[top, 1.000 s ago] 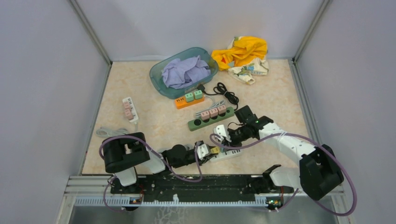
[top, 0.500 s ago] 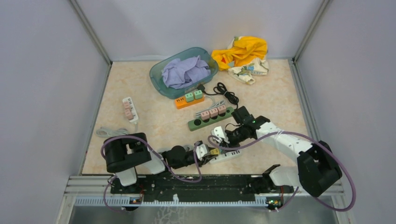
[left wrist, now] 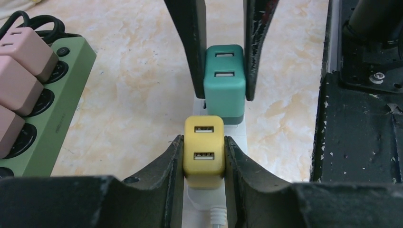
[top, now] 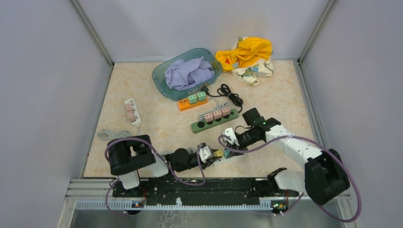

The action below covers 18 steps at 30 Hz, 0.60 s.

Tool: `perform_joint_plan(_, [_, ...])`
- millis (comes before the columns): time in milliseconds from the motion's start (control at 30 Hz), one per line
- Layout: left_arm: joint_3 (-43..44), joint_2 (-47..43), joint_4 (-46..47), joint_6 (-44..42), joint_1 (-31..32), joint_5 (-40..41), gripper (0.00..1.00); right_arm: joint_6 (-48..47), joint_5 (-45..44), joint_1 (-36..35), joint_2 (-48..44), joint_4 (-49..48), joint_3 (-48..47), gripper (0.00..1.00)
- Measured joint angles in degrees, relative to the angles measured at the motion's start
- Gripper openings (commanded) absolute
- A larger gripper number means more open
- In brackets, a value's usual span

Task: Pull the plug off the socket
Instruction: Remove the plug from the socket.

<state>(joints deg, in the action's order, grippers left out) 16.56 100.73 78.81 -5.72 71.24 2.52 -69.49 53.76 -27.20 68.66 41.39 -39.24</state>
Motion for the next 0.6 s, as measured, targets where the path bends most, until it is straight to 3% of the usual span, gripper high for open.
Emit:
perform_joint_plan(333, [0.0, 0.0, 0.0, 0.2, 0.0, 1.0, 0.00, 3.0, 1.8, -2.4, 1.5, 0.7, -0.6, 0.00])
perform_joint_plan(600, [0.3, 0.0, -0.4, 0.5, -0.1, 1.2, 0.00, 1.8, 2.4, 2.2, 1.7, 5.2, -4.4, 0.00])
